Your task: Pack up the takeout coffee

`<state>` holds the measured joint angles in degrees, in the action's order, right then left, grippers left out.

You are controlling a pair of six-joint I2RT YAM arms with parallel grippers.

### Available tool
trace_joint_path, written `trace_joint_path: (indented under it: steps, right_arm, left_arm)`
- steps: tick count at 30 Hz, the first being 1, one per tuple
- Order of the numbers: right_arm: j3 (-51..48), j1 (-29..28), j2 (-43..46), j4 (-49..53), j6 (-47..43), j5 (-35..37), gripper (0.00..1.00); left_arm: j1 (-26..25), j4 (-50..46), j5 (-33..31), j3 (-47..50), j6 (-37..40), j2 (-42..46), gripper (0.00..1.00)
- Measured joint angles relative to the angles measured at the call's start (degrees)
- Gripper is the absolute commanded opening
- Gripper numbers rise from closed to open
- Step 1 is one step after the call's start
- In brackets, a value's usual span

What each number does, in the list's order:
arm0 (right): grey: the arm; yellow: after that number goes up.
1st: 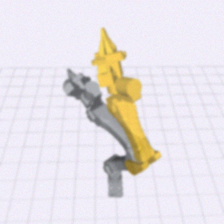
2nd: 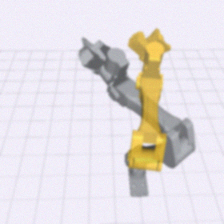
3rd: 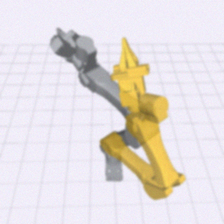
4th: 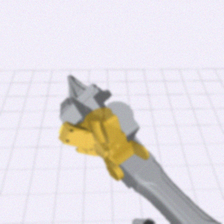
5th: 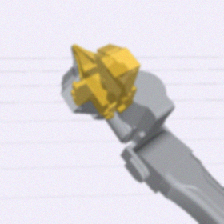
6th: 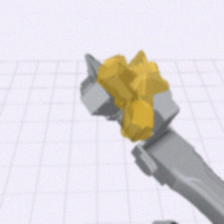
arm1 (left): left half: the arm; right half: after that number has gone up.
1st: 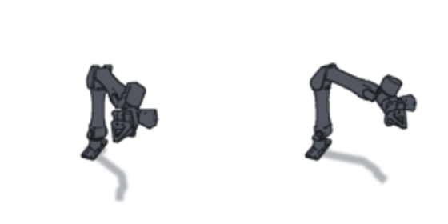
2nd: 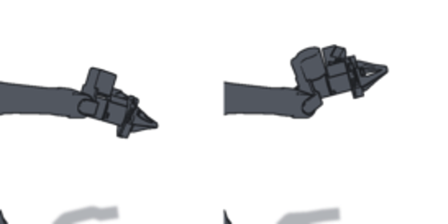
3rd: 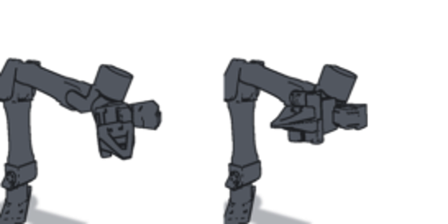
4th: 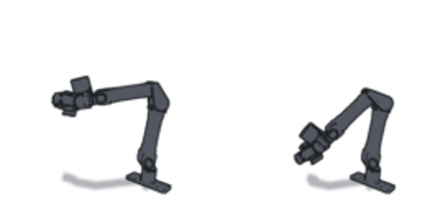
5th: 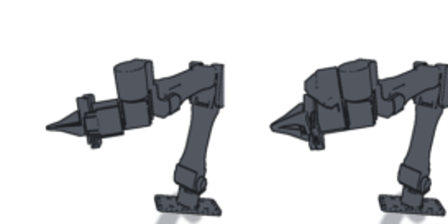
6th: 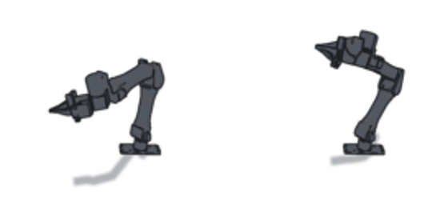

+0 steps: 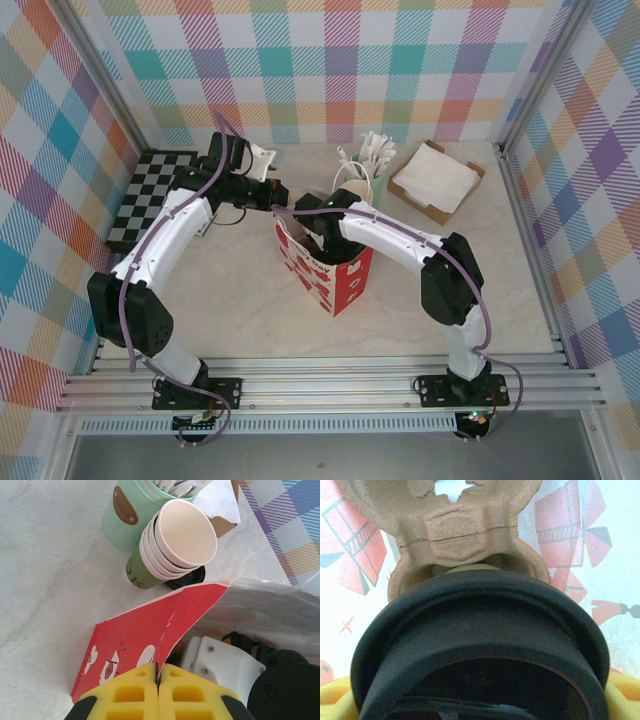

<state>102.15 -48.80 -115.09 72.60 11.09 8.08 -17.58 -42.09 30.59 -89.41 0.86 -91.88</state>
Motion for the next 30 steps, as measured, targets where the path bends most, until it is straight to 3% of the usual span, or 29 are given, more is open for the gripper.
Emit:
trace_joint_path:
  steps: [30]
  right_arm:
    - [-4.22,0.0,1.92,-4.0,0.0,0.04,0.53]
  left_arm:
    - [0.0,-0.02,0.0,0.0,0.0,0.0,0.0]
